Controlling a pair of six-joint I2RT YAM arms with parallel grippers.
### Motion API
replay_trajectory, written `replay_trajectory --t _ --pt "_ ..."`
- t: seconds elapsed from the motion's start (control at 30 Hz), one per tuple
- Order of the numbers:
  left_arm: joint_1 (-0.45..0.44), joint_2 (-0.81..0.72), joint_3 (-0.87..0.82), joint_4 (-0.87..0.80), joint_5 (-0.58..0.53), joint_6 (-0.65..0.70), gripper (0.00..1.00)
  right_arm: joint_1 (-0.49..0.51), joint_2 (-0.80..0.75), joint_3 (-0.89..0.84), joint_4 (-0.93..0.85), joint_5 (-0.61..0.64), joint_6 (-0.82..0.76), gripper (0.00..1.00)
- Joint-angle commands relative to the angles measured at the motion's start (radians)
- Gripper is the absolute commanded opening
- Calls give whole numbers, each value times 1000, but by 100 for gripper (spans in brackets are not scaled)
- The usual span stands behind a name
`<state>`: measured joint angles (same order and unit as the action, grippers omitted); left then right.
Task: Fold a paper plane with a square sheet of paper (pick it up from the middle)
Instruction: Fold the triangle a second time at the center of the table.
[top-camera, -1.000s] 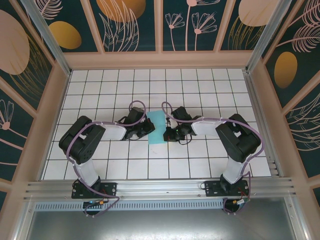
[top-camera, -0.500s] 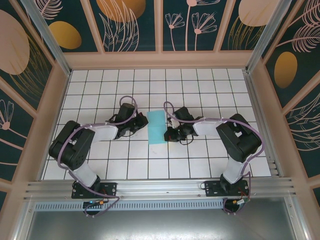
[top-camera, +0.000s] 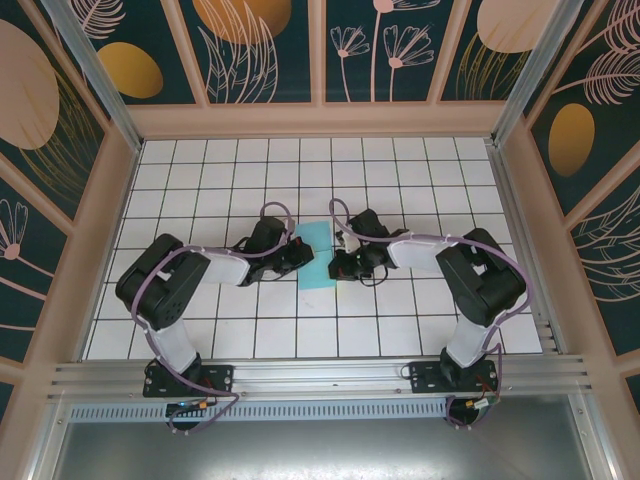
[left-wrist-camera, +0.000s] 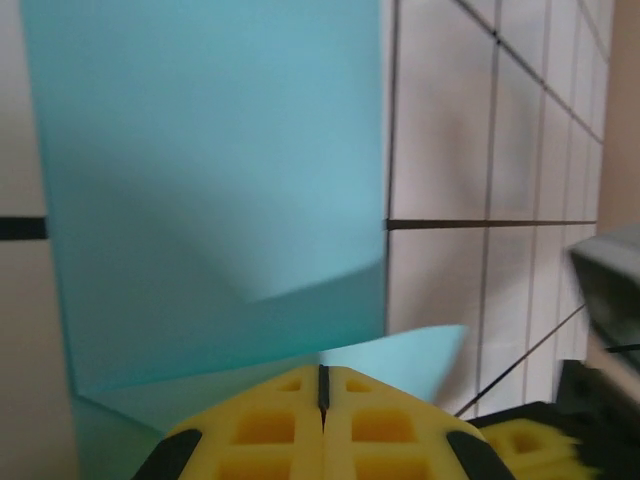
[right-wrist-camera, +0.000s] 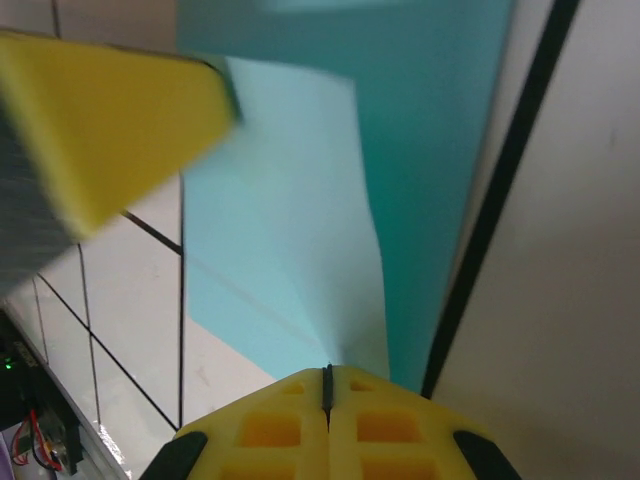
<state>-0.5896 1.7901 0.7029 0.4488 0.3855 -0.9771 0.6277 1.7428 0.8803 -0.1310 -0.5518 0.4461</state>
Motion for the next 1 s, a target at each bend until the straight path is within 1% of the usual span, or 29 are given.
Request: replay_trajectory --t 0.0,0.4,0.63,0.97 --pt "-2 25 29 -35 14 11 0 -3 -33 38 -18 -22 -15 0" --pt "-2 66 62 -187 -60 9 0 17 127 184 -82 40 -51 0" --pt "-2 110 87 -267 -89 -15 0 17 129 158 -106 48 -77 0" --pt "-1 133 96 -356 -143 -20 0 10 74 54 -159 62 -155 0"
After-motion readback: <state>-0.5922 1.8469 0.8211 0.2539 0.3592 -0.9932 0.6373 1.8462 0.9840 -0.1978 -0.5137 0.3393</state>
